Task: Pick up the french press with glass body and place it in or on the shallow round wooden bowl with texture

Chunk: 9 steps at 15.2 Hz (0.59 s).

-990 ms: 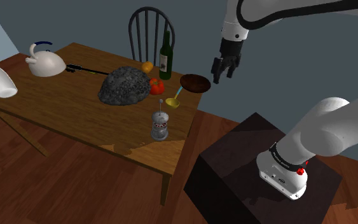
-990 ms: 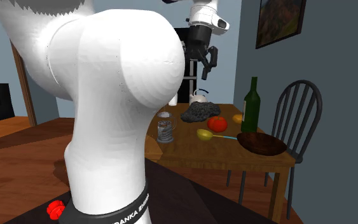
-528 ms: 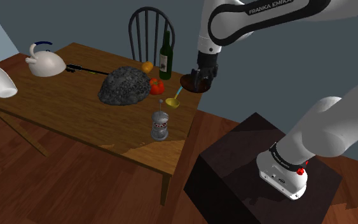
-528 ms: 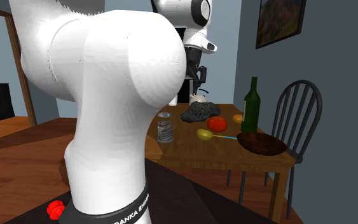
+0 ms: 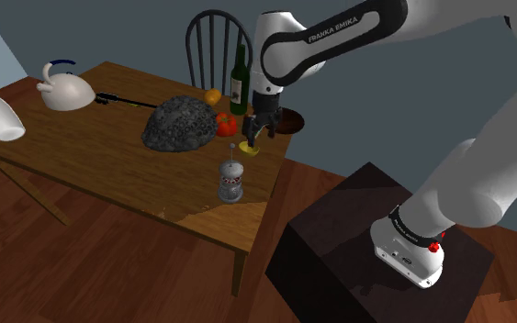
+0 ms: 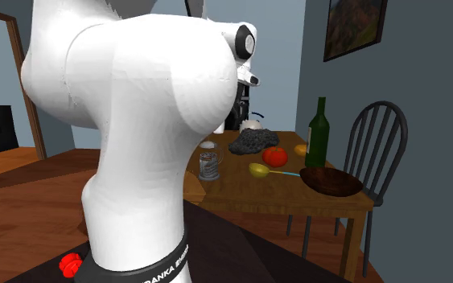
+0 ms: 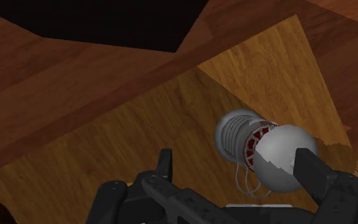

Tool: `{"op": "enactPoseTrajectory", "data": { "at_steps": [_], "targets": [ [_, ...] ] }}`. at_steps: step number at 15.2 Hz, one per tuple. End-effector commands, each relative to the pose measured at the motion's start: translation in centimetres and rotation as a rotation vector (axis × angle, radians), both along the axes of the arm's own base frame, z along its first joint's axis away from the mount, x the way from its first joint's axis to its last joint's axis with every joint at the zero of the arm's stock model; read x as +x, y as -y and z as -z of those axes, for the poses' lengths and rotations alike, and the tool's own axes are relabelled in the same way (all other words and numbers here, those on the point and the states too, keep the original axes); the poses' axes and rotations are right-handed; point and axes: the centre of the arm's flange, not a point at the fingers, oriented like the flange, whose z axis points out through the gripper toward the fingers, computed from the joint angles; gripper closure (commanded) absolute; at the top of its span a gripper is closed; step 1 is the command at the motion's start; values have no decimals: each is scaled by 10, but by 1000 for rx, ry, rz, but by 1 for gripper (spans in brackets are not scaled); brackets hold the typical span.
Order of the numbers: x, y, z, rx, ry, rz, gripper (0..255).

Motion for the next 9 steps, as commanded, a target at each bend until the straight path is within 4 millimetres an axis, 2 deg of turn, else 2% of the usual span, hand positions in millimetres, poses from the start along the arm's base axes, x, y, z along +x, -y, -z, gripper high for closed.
{"op": "enactPoseTrajectory", "data": {
  "at_steps": [1, 9],
  "targets": [
    [14, -20, 18, 10, -2, -11, 0],
    [56, -95, 70, 47, -11, -54, 0]
  ]
}}
